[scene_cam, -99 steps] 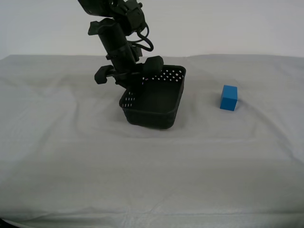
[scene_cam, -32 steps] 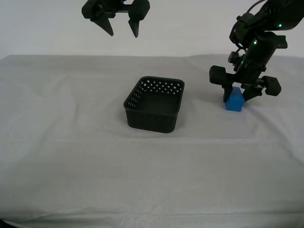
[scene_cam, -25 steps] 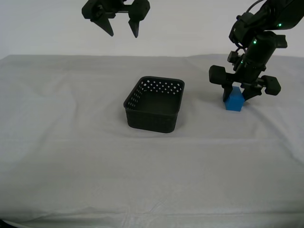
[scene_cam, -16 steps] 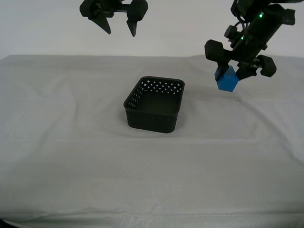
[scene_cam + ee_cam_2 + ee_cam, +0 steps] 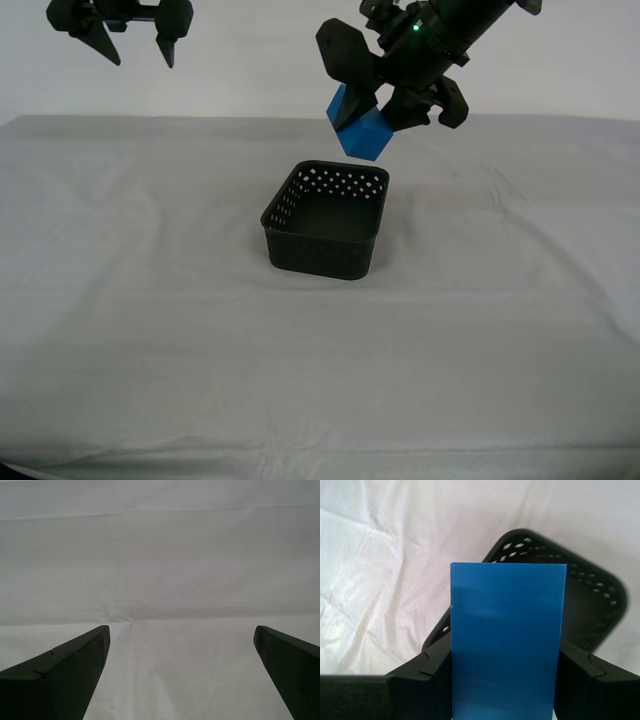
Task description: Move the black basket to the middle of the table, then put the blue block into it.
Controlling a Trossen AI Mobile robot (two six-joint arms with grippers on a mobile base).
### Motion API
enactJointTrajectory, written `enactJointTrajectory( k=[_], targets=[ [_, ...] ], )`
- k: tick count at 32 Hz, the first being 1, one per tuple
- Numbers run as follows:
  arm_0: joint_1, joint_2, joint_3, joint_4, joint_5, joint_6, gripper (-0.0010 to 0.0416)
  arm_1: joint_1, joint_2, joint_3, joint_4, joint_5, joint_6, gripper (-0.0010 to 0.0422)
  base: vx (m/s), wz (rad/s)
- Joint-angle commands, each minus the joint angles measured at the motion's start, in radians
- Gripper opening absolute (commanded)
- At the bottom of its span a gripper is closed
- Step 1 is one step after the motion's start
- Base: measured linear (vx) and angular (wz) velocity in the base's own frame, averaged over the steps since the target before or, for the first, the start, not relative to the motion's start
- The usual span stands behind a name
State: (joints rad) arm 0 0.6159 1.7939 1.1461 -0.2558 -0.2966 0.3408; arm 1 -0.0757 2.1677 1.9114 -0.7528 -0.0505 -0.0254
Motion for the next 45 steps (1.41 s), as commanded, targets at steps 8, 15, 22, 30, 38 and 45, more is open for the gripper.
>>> enactJointTrajectory(
  k=[8, 15, 22, 30, 38, 45],
  targets=[
    [0.034, 0.017, 0.001, 0.032, -0.017, -0.027, 0.0049, 0.063, -0.001, 0.001, -0.023, -0.003, 0.000, 0.0398, 0.000, 0.000],
    [0.035, 0.017, 0.001, 0.063, -0.022, -0.031, 0.0231, 0.063, -0.001, 0.001, -0.024, -0.003, 0.000, 0.0398, 0.000, 0.000],
    [0.036, 0.017, 0.001, 0.065, -0.022, -0.031, 0.0382, 0.063, -0.001, 0.001, -0.023, -0.003, 0.000, 0.0398, 0.000, 0.000],
    [0.036, 0.017, 0.001, 0.065, -0.022, -0.030, 0.0333, 0.063, -0.001, 0.001, -0.022, -0.003, 0.000, 0.0398, 0.000, 0.000],
    [0.036, 0.017, 0.001, 0.066, -0.021, -0.030, 0.0302, 0.063, -0.001, 0.001, -0.022, -0.003, 0.000, 0.0398, 0.000, 0.000],
    [0.036, 0.017, 0.001, 0.066, -0.021, -0.030, 0.0318, 0.063, -0.001, 0.001, -0.020, -0.003, 0.000, 0.0398, 0.000, 0.000]
  ],
)
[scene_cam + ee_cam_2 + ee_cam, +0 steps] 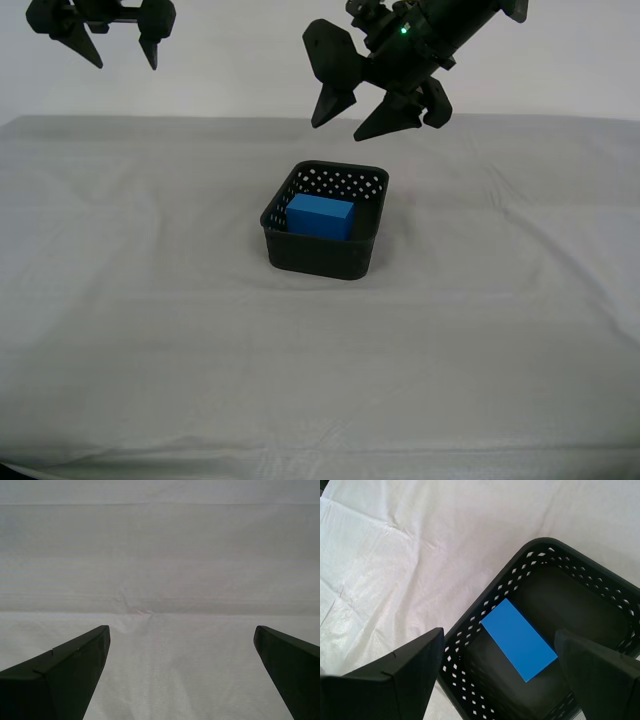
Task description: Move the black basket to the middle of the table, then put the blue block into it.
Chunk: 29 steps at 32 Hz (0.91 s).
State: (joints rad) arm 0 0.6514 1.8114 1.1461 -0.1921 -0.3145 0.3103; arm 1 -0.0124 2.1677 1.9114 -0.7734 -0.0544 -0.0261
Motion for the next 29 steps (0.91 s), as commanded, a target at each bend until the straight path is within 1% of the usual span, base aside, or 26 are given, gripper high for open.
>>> enactJointTrajectory(
  k=[1, 8, 29],
  targets=[
    [0.000, -0.001, 0.001, 0.003, -0.003, 0.001, 0.0324, -0.001, -0.001, 0.001, 0.002, 0.001, 0.001, 0.0398, 0.000, 0.000],
    [0.000, -0.001, 0.001, 0.003, -0.003, 0.001, 0.0356, 0.000, -0.001, 0.001, 0.005, 0.001, 0.001, 0.0398, 0.000, 0.000],
    [0.000, -0.001, 0.001, 0.003, -0.003, 0.000, 0.0354, 0.000, -0.001, 0.001, 0.006, 0.001, 0.001, 0.0398, 0.000, 0.000]
  ],
)
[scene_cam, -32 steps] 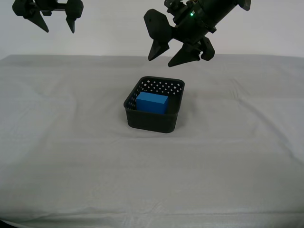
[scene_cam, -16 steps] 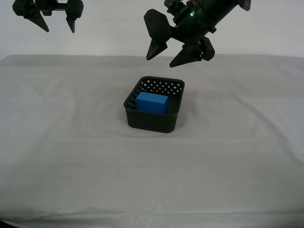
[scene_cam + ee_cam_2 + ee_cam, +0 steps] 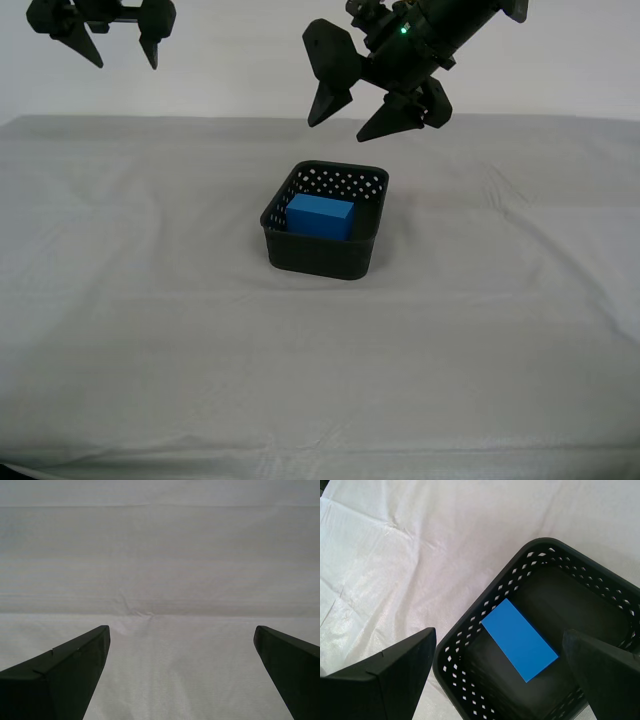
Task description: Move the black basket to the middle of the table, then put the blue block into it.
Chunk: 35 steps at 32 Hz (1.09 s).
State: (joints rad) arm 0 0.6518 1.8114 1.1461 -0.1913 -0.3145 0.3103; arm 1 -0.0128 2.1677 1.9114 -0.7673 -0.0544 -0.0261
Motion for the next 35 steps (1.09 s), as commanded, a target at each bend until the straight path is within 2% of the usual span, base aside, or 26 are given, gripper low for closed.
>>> enactJointTrajectory(
  k=[1, 35],
  targets=[
    [0.000, -0.001, 0.001, 0.002, -0.003, 0.001, 0.0355, 0.000, -0.001, 0.001, 0.000, 0.001, 0.001, 0.0398, 0.000, 0.000],
    [0.000, -0.001, 0.001, 0.002, -0.003, 0.001, 0.0355, 0.000, -0.001, 0.001, 0.018, 0.001, 0.001, 0.0398, 0.000, 0.000]
  ],
)
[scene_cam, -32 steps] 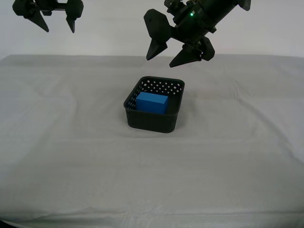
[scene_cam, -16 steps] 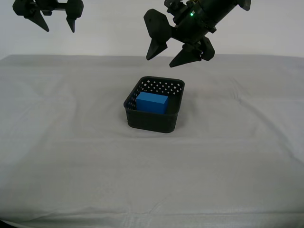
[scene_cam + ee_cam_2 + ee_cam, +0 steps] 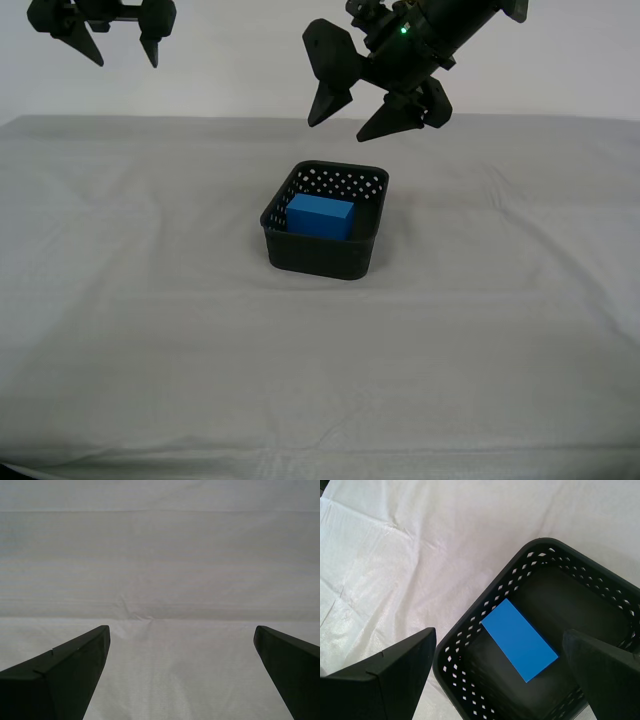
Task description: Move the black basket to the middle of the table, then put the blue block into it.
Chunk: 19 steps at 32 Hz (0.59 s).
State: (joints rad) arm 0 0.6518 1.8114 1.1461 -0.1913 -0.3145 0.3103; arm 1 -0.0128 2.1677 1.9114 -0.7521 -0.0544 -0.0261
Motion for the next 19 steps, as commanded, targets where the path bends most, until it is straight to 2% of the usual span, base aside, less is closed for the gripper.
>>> enactJointTrajectory(
  k=[1, 19],
  targets=[
    [0.000, -0.001, 0.001, 0.002, -0.003, 0.000, 0.0355, 0.000, -0.001, 0.001, 0.005, 0.001, 0.001, 0.0398, 0.000, 0.000],
    [0.000, -0.001, 0.001, 0.002, -0.003, 0.001, 0.0355, 0.000, -0.001, 0.001, 0.019, 0.001, 0.001, 0.0398, 0.000, 0.000]
  ],
)
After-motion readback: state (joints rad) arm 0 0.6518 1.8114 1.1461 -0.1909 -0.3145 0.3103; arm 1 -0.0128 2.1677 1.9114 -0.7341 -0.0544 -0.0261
